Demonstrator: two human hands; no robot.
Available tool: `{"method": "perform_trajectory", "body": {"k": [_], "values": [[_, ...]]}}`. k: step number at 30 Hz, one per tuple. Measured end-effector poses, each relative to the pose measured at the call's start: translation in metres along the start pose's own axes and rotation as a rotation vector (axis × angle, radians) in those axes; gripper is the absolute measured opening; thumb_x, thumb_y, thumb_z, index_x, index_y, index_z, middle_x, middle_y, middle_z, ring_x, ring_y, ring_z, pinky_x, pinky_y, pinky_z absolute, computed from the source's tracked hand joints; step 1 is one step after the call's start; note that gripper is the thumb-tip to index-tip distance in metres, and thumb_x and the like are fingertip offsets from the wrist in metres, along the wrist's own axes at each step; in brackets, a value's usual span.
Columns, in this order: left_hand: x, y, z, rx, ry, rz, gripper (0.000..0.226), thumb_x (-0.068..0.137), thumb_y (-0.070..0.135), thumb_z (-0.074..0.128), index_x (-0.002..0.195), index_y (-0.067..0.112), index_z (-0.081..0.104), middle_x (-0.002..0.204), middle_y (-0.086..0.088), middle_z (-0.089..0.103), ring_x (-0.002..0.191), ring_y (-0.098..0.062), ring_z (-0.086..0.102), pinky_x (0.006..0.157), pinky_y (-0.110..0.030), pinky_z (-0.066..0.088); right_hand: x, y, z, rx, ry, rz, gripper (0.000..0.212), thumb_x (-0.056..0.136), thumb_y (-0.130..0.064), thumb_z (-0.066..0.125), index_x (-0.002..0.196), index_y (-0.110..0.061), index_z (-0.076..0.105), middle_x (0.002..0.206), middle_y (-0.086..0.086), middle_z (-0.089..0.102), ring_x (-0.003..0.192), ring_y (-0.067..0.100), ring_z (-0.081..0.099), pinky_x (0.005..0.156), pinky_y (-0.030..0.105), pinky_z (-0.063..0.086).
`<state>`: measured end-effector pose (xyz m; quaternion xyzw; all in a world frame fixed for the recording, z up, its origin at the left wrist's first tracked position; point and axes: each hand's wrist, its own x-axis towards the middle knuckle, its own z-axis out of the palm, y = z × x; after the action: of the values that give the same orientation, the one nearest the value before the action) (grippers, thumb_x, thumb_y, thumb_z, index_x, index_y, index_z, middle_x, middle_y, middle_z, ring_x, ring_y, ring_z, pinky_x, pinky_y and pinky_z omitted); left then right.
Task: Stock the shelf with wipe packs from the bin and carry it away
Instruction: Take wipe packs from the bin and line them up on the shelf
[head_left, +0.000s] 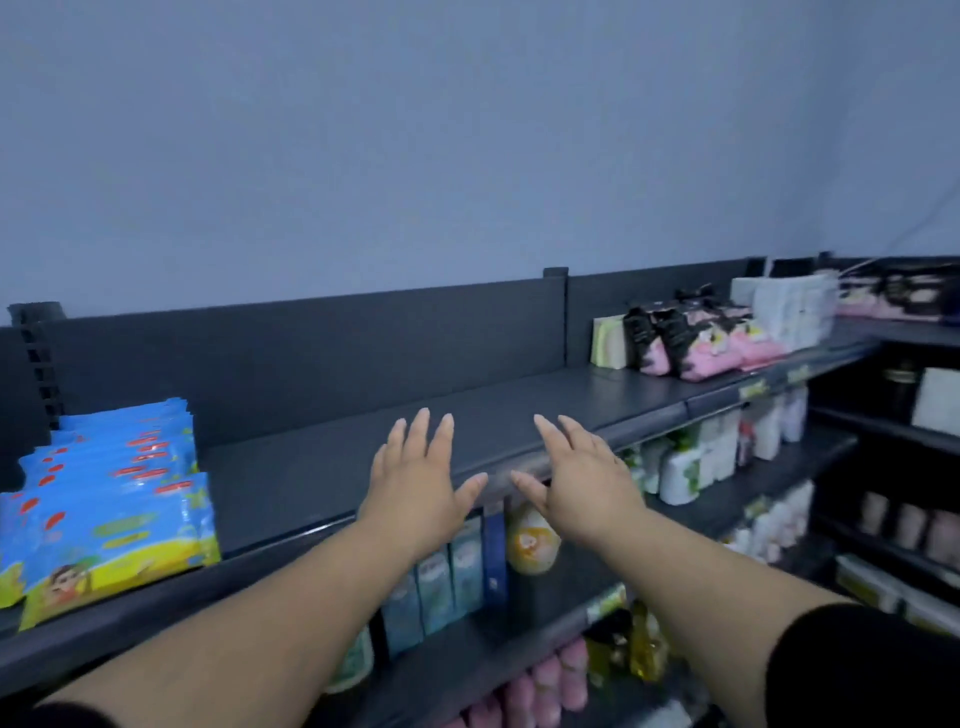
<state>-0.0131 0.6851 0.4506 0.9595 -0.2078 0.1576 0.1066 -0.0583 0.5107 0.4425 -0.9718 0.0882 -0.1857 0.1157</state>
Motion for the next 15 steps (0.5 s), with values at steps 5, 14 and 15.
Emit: {"method": "perform_trajectory", "body": {"k": [5,14,15], "values": [[0.013,0.149,0.045,-0.026,-0.047,0.136,0.077,0.093,0.062,0.031,0.152,0.026,-0.002,0.16,0.0,-0.007,0.147,-0.024,-0.005,0.119,-0.042,0.009,-0.045,0.15,-0.045,-0.074,0.023,0.176,0.078,0.089,-0.067,0.038,0.152,-0.029,0.011,0.159,0.002,0.013,0.143,0.026,0.02,0.113,0.045,0.028],[0.018,0.36,0.133,-0.076,-0.183,0.359,0.076,0.093,0.063,0.031,0.152,0.028,-0.001,0.16,0.0,-0.002,0.147,-0.026,-0.001,0.118,-0.045,0.011,-0.126,0.351,-0.078,-0.114,-0.02,0.497,0.076,0.09,-0.067,0.04,0.151,-0.03,0.013,0.159,0.0,0.012,0.142,0.028,0.022,0.11,0.045,0.033],[0.021,0.376,0.142,-0.081,-0.198,0.382,0.076,0.093,0.063,0.031,0.152,0.028,-0.001,0.16,0.0,-0.002,0.147,-0.026,-0.001,0.118,-0.046,0.011,-0.13,0.366,-0.078,-0.11,-0.026,0.522,0.076,0.09,-0.066,0.041,0.151,-0.03,0.014,0.159,0.001,0.012,0.142,0.028,0.022,0.11,0.045,0.033]]}}
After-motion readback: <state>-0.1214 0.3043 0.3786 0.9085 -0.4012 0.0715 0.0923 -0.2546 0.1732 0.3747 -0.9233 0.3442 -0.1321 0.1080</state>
